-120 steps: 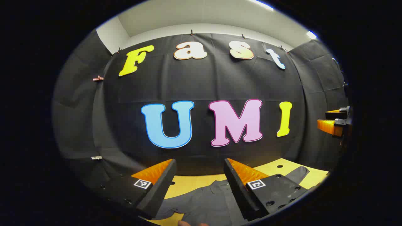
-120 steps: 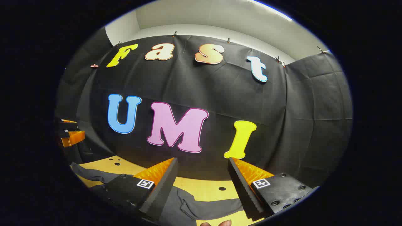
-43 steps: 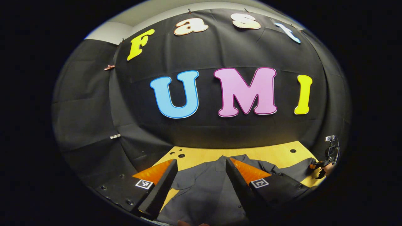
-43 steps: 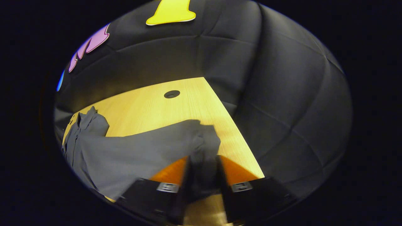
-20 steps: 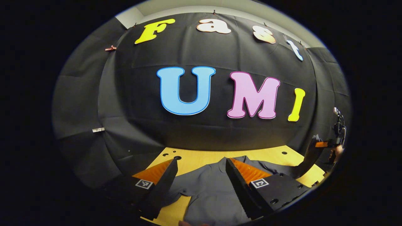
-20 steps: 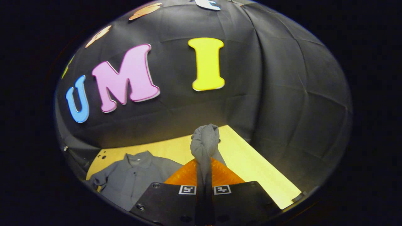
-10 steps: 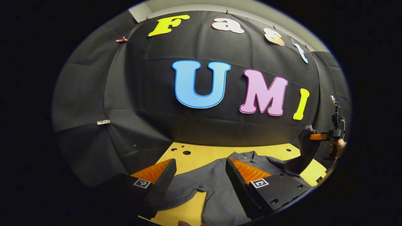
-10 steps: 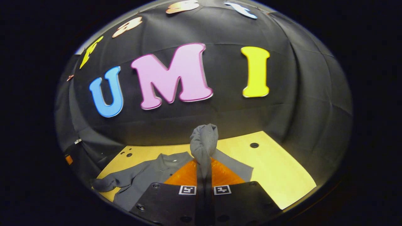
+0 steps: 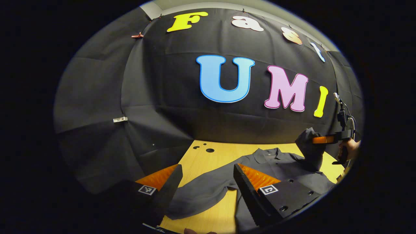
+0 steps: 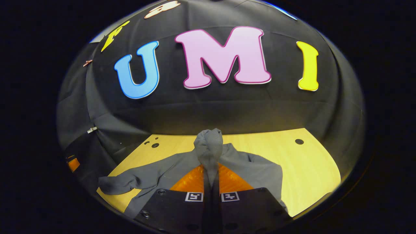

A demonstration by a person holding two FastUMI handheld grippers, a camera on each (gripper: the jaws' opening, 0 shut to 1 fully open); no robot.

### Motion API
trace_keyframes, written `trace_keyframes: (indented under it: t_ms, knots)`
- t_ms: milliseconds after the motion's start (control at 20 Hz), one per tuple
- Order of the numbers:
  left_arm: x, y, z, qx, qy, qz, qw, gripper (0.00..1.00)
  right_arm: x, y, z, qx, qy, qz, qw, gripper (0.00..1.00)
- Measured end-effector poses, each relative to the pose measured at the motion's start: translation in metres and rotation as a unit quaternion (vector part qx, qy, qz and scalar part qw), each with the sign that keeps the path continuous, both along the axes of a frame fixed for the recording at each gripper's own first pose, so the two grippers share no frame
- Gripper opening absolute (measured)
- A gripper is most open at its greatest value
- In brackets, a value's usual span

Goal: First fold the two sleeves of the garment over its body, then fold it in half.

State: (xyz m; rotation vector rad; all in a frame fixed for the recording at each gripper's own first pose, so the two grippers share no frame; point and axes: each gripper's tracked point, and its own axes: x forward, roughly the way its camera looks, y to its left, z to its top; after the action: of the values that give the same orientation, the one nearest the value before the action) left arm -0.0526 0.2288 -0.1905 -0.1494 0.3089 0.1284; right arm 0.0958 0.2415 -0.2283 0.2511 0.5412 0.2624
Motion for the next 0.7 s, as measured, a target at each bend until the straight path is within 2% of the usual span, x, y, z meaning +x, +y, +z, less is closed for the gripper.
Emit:
trace_keyframes:
  t_ms: [250, 500, 700]
  knots:
    - [-0.009, 0.022, -0.022, -0.003, 0.017, 0.014, 1.0, 0.99, -0.008, 0.048, -0.058, -0.031, 0.055, 0.024, 0.998, 0.05]
    - [-0.02, 0.037, -0.043, -0.006, 0.039, 0.026, 0.999, 0.99, -0.022, 0.08, -0.114, -0.065, 0.113, 0.053, 0.99, 0.05]
    - [-0.03, 0.046, -0.065, -0.015, 0.061, 0.041, 0.997, 0.99, -0.033, 0.098, -0.144, -0.076, 0.147, 0.065, 0.984, 0.11]
